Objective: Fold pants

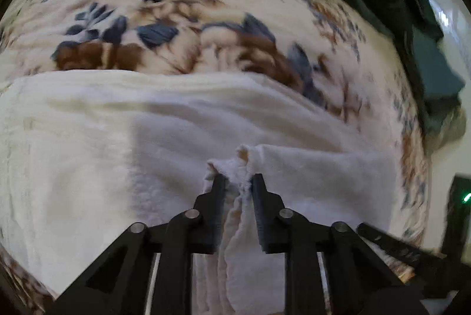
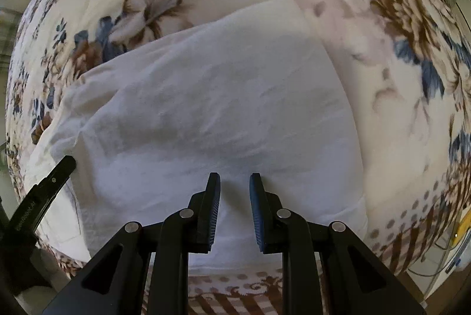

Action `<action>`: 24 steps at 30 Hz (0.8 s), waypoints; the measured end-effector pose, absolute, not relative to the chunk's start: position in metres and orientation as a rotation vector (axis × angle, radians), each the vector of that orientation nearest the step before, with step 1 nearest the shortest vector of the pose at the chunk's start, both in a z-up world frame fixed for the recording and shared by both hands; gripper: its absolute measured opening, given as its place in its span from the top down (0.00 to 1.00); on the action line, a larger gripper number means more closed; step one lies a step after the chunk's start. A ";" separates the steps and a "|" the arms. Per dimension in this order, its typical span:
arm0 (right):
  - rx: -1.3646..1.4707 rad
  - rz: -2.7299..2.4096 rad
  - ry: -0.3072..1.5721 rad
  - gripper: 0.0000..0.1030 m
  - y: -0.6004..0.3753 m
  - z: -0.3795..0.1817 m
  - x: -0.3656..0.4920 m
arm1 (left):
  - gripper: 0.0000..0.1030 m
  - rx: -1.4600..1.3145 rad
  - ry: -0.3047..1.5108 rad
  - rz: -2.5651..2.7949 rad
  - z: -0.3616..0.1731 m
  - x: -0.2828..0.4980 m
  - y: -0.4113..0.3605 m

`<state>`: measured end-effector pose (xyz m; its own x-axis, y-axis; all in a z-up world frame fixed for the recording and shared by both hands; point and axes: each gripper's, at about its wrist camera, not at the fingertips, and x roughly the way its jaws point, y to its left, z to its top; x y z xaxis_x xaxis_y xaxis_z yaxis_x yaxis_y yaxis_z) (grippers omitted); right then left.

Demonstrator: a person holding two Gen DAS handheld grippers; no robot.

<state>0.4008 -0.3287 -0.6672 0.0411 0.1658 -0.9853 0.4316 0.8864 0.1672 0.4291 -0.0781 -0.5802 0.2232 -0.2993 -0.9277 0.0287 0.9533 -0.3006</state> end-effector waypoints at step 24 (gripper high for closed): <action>0.595 0.054 1.593 0.58 -0.291 -0.641 0.370 | 0.81 -0.612 1.508 -0.230 -0.581 0.357 -0.039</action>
<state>0.3697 -0.2908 -0.6414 0.0078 0.4016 -0.9158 0.3390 0.8605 0.3802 0.3567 -0.0390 -0.5809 0.0764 -0.5056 -0.8594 -0.2270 0.8304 -0.5088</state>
